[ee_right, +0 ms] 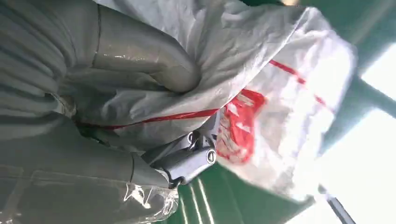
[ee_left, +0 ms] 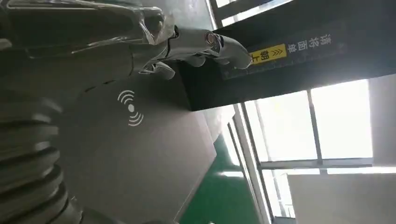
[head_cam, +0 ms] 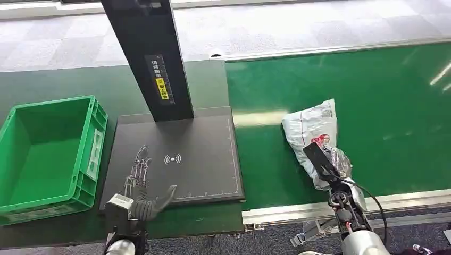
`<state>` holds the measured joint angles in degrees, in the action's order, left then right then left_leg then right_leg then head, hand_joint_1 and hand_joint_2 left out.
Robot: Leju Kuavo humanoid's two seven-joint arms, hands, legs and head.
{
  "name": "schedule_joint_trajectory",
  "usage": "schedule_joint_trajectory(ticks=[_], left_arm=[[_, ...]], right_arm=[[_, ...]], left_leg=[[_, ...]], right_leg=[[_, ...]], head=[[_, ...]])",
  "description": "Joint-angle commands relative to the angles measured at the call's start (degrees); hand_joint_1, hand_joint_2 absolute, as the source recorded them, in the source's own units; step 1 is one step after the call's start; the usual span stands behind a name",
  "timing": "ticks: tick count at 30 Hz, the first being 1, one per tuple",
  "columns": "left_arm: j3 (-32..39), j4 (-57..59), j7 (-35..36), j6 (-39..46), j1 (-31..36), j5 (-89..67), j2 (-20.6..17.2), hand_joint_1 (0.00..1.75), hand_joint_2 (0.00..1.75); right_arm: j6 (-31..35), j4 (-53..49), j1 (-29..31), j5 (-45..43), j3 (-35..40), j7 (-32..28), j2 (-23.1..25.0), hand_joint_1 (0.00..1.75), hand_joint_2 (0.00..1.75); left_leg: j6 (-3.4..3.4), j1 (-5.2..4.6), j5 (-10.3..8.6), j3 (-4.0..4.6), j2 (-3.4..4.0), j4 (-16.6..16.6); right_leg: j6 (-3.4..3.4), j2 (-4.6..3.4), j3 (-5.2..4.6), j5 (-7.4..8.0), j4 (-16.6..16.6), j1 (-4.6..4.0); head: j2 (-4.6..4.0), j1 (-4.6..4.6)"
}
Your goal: Moved the parcel from conveyor to table for the left to box.
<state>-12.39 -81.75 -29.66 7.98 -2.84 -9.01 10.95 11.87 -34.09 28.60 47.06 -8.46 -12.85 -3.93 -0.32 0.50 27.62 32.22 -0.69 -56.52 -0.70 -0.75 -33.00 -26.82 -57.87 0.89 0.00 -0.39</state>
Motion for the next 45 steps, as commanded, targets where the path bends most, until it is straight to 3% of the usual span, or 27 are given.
schedule_joint_trajectory(ticks=[1, 8, 11, 17, 21, 29, 30, 31, 32, 40, 45], left_arm=[[4.1, -2.6, 0.2, 1.0, -0.9, -0.9, -1.1, 0.0, 1.75], [5.8, -1.8, -0.2, 1.4, 0.5, -1.1, -0.9, 0.0, 1.75], [5.7, -1.3, -0.3, 1.2, 1.4, -1.1, -0.9, 0.0, 1.75], [4.3, 1.5, -0.5, 1.3, 3.1, -1.1, -0.8, 0.0, 1.75], [3.4, 3.3, -0.1, 2.2, 4.6, -0.8, -0.9, 0.0, 1.75], [5.5, 5.2, 1.7, 5.3, 6.3, 1.9, -0.9, 0.0, 1.75], [6.2, 5.5, 2.0, 5.8, 6.6, 2.3, -1.0, 0.0, 1.75], [6.3, 5.6, 2.0, 5.8, 6.7, 2.3, -1.1, 0.0, 1.75], [6.9, 5.9, 2.2, 6.2, 6.8, 2.6, -1.0, 0.0, 1.75], [8.7, 6.8, 2.3, 6.9, 7.5, 2.9, -0.9, 0.0, 1.75], [7.2, 5.3, 1.5, 7.4, 6.4, -0.2, -1.5, 0.0, 1.75]], right_arm=[[4.5, -47.2, -14.3, -3.0, 12.7, 0.8, 1.9, 1.75, 1.75], [2.2, -51.1, -12.8, -9.3, 20.2, -1.1, 2.4, 1.75, 1.75], [-0.5, -46.7, -9.2, -10.7, 24.9, -0.8, 3.0, 1.75, 1.75], [-2.2, -34.7, -3.3, -11.4, 31.9, -1.5, 8.9, 1.75, 1.75], [-6.8, -24.6, 1.2, -12.8, 36.9, -1.2, 13.4, 1.75, 1.75], [-9.7, -18.4, 3.0, -15.3, 42.8, -0.9, 17.5, 1.75, 1.75], [-9.4, -17.9, 2.8, -15.6, 42.8, 0.8, 17.9, 0.63, 1.75], [-9.4, -17.8, 2.8, -15.6, 42.9, 0.8, 17.9, 0.63, 1.75], [-8.9, -17.5, 2.7, -15.6, 42.7, 1.4, 17.8, 0.0, 1.75], [-11.4, -17.5, 1.4, -22.6, 37.0, -0.4, 15.6, 0.0, 1.75], [-16.3, -26.1, -2.7, -31.6, 33.5, -3.9, 13.2, 0.0, 1.75]], left_leg=[[-0.02, -0.02, 0.04, 0.07, 0.16, 0.0], [-0.01, -0.01, 0.06, 0.17, 0.38, 0.0], [-0.01, 0.01, 0.01, 0.16, 0.35, 0.0], [-0.03, 0.0, -0.01, 0.06, 0.33, 0.1], [-0.04, 0.03, 0.0, -0.07, 0.43, 0.1], [-0.04, 0.05, -0.04, 0.06, 0.21, 0.1], [-0.04, 0.07, -0.03, 0.02, 0.27, 0.1], [-0.04, 0.07, -0.03, 0.04, 0.28, 0.1], [-0.05, 0.05, -0.04, 0.06, 0.21, 0.1], [-0.04, 0.07, -0.08, 0.06, 0.05, 0.1], [-0.03, 0.08, -0.09, 0.04, -0.05, 0.1]], right_leg=[[0.06, -0.08, -0.16, -0.02, -0.1, 0.01], [0.07, -0.24, -0.28, 0.02, -0.1, -0.02], [0.07, -0.2, -0.26, 0.06, 0.0, -0.03], [0.07, -0.24, -0.16, 0.06, 0.0, -0.01], [0.09, -0.3, -0.08, 0.07, 0.1, -0.06], [0.05, -0.11, -0.15, 0.02, 0.0, -0.09], [0.07, -0.14, -0.09, 0.03, 0.0, -0.12], [0.06, -0.16, -0.11, 0.04, 0.0, -0.11], [0.05, -0.12, -0.12, 0.02, 0.0, -0.09], [0.06, 0.07, -0.06, 0.02, 0.0, -0.11], [0.06, 0.2, -0.02, 0.0, 0.1, -0.13]], head=[[0.0, 0.0], [0.0, -0.02], [0.0, -0.02], [0.0, 0.0], [0.0, 0.0], [0.0, 0.0], [0.0, 0.0], [0.0, 0.0], [0.0, 0.02], [0.0, 0.02], [0.0, 0.0]])
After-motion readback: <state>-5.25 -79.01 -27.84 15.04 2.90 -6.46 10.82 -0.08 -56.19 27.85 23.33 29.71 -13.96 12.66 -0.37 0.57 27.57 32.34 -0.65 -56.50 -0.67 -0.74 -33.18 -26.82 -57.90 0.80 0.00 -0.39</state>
